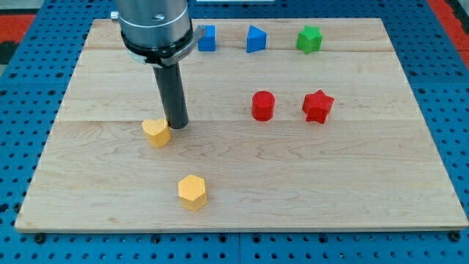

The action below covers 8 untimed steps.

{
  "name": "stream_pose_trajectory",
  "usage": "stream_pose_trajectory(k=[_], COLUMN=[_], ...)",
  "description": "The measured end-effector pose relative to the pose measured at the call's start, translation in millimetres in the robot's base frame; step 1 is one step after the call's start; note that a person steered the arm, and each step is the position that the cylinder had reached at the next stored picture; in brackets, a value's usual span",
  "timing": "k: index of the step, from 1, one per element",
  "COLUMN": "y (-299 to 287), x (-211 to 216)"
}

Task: Push the yellow heart closer to the yellow hexagon

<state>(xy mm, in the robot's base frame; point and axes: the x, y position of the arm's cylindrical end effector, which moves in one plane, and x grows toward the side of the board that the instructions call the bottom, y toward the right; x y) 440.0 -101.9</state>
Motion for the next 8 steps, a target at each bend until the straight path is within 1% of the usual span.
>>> stream_pose_trajectory(k=[1,2,3,4,5,6,7,8], y=[-31.6,-35.0,35.6,66.7,66.6,33.6,13.5,13.3], x=[-16.9,25.1,53.8,68.4,65.8,58.8,71.2,73.5])
